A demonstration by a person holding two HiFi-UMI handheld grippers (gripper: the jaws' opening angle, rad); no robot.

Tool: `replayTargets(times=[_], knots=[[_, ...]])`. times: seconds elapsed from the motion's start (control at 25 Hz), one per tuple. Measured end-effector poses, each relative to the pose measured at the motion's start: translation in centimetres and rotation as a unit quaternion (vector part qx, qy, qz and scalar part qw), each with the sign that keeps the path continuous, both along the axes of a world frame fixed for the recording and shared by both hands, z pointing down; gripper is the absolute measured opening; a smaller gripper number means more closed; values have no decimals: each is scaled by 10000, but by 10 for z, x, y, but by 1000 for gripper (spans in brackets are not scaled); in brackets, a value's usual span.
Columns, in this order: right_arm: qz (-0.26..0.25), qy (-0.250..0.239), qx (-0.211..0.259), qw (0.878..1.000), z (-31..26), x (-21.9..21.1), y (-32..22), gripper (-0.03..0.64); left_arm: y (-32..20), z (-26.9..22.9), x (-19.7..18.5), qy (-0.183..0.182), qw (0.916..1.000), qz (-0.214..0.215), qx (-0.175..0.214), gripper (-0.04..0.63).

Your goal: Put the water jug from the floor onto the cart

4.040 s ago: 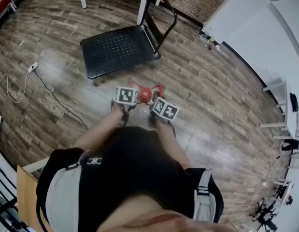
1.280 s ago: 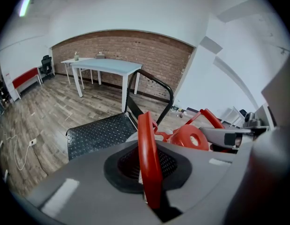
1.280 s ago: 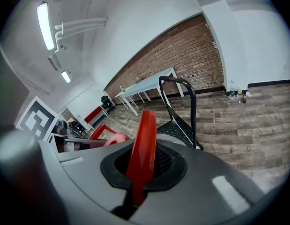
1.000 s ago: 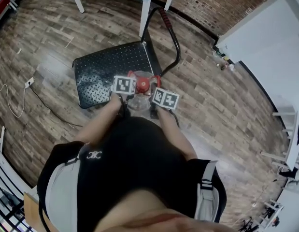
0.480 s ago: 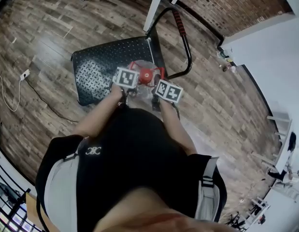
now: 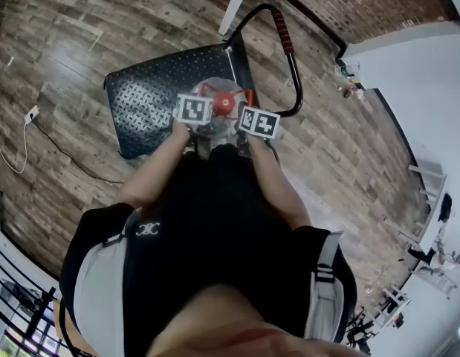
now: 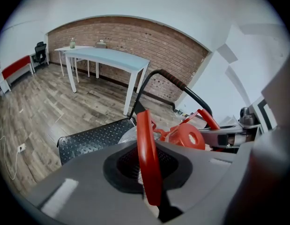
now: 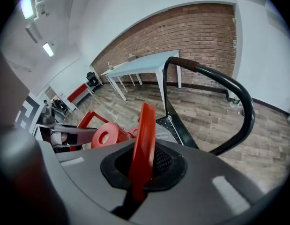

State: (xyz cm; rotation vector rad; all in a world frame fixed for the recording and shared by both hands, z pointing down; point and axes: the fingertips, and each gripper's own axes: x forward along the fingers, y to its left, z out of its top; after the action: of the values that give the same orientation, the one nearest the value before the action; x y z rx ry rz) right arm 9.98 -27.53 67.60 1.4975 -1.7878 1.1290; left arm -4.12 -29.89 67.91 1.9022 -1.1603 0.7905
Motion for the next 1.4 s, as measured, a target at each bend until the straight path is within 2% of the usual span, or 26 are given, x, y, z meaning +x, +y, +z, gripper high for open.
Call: replayTargets(times=[0.12, 0.52, 0.76, 0.96, 1.4], knots=[[-135, 26, -123, 9998, 9, -2, -13, 15, -2, 20, 0, -41, 9994, -87, -321, 25], [-517, -164, -446, 9975, 38, 6, -59, 15, -35, 45, 10, -106, 9959, -479, -756, 29], [-574, -180, -590, 9964, 60, 17, -89, 15, -58, 65, 19, -295, 9940, -576, -884, 35], [-740, 37, -598, 9955, 78, 16, -111, 15, -86, 76, 22, -593, 9957, -493, -523, 46], [-936, 185, -914, 9912, 114, 29, -139, 15, -102, 108, 40, -617, 9919, -595, -943, 57]])
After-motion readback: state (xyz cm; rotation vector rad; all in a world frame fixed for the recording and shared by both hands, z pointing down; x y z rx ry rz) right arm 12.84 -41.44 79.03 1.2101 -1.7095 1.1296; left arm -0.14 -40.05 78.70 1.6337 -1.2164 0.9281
